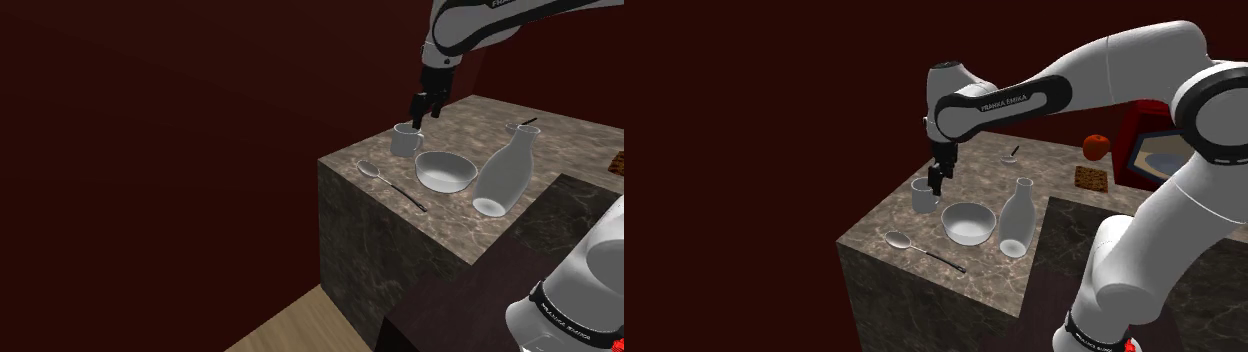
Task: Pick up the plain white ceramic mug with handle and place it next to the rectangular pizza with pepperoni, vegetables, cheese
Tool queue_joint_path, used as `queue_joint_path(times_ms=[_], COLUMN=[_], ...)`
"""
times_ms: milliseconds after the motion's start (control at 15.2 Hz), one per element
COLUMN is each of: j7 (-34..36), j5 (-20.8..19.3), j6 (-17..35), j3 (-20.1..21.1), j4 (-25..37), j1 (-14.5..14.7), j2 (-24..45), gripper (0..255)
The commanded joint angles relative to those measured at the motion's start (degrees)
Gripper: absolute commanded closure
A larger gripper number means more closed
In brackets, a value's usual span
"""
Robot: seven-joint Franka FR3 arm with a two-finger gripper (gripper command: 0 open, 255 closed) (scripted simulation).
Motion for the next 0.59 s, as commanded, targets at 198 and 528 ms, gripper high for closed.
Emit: queue_joint_path(times_ms=[198, 528], j7=[-3.8, -8.1], j5=[2.3, 6.1], j6=[4.9, 8.2], j3=[-2.7, -4.6], j4=[5.8, 13.3], j1=[-0.7, -1.8], j2=[10.4, 21.4], gripper=[0, 0])
